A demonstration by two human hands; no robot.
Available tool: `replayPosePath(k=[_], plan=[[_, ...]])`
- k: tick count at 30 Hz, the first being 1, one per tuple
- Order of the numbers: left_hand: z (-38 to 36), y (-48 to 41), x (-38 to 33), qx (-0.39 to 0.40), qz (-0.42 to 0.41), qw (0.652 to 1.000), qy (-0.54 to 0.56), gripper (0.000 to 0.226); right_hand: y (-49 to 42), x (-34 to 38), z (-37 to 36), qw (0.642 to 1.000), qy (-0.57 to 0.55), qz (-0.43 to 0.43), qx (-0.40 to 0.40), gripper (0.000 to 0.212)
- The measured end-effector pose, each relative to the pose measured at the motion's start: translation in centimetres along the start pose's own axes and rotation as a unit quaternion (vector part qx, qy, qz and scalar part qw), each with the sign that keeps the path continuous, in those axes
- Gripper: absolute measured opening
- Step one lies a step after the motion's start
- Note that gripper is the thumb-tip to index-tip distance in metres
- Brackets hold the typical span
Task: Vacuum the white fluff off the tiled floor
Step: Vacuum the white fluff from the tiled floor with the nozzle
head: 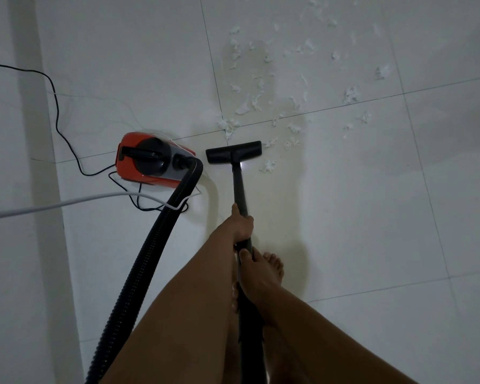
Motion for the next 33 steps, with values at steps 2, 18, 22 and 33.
replayPosePath(k=[2,18,22,33], plan=[[0.4,-0.5,-0.3,-0.003,0.0,1.0,-0.003,0.075,3.7,4.3,0.3,0.981,-0.139,-0.028,0.131,0.04],[4.3,-2.7,-3.6,-0.001,-0.002,1.0,0.019,0.075,2.2,8.1,-0.7,0.992,-0.093,-0.028,0.083,0.044],[5.9,-3.7,-5.0,-0.009,-0.012,1.0,-0.004,0.076,-0.2,9.0,-1.5,0.991,-0.104,-0.032,0.073,0.044],[9.0,-4.7,-7.0,-0.02,-0.031,0.999,-0.021,0.076,-2.2,12.0,-2.2,0.993,-0.098,-0.019,0.06,0.043]])
Point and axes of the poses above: each hand's wrist, its own y-axis away from the middle knuckle, its own z-axis out of the back of the hand, x = y × z, the point moved 4 cm from there along -y, towards the middle knuckle, and after that the axes turned 9 degrees about -y, right-handed, at the moved point
